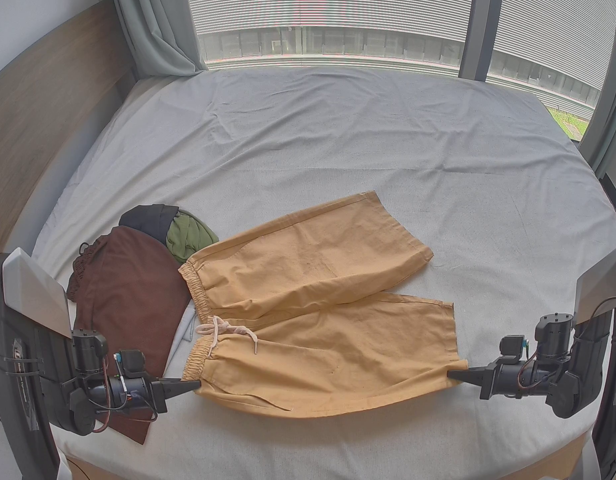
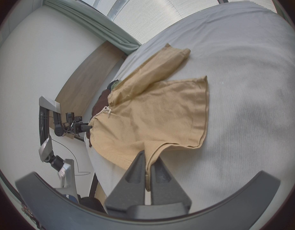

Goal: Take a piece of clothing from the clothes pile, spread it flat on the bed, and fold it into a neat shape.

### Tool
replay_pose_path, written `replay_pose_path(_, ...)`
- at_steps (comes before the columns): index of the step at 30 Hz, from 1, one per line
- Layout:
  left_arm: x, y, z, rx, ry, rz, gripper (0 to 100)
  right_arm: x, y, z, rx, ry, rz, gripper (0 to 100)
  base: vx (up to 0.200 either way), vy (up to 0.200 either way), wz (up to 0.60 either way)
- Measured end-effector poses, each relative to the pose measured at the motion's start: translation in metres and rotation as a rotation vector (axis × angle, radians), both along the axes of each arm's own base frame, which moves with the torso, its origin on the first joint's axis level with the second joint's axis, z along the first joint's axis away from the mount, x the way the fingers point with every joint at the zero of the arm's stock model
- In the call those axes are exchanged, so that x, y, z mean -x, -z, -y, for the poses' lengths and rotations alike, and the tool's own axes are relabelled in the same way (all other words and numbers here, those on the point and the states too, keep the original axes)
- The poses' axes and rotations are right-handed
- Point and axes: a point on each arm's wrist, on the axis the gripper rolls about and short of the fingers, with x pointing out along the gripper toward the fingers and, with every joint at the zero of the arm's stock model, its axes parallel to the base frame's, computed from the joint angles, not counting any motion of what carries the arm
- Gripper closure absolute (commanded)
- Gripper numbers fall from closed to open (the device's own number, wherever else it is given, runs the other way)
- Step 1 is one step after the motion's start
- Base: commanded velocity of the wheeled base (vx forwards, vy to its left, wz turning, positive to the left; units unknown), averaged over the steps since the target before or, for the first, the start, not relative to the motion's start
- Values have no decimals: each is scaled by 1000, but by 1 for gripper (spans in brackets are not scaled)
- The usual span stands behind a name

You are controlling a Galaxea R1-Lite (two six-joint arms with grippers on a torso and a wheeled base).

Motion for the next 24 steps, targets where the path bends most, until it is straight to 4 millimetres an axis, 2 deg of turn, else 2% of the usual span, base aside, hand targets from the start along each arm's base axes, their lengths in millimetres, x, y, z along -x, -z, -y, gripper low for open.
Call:
replay_pose_path(10,-24,-19,-1,58,-38,62,100,-21,-27,-6,-67,17,110,100,0,0,0)
replay_pose_path(24,-39,-35,-2,108,-64,95,100,-36,-53,-8,-139,51,177,100,0,0,0)
